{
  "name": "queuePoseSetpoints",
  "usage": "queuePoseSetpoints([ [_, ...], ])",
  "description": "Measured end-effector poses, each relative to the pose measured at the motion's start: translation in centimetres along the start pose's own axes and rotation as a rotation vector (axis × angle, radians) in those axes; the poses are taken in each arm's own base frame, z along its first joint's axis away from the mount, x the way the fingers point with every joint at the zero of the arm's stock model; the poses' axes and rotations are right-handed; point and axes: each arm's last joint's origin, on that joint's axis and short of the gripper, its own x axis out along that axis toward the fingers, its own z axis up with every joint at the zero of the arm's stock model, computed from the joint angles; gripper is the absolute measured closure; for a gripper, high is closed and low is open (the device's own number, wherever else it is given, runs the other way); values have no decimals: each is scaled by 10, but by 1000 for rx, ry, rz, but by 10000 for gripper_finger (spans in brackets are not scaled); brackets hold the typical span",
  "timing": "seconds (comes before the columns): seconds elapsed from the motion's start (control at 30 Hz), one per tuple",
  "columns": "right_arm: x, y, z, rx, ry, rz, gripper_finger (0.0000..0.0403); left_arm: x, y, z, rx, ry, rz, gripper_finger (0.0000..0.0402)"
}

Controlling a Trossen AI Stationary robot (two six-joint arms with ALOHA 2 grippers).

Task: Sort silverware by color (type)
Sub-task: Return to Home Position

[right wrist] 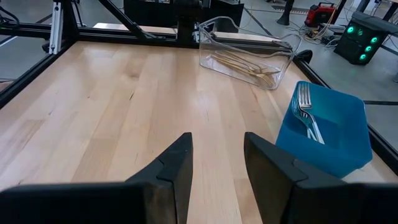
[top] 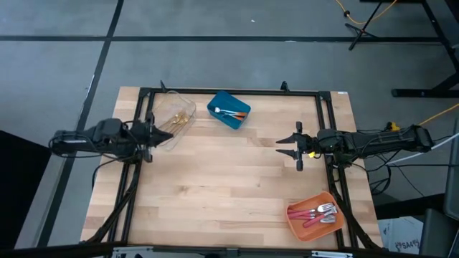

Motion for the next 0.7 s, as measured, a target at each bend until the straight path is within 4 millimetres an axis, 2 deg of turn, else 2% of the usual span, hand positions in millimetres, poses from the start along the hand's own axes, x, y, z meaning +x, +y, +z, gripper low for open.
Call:
queuePoseSetpoints([
  [0.2, 0, 0, 0, 0, 0, 0, 270, -12, 2, -15, -9, -78, 2, 401],
  [0.4, 0, 0, 0, 0, 0, 0, 270, -7, 1, -22, 60, -69, 5, 401],
  [0.6, 0, 0, 0, 0, 0, 0, 270, 4, -1, -42, 58, -88, 2, 401],
  [0.7, 0, 0, 0, 0, -1, 0, 270, 11, -2, -59, 60, -78, 1, 401],
])
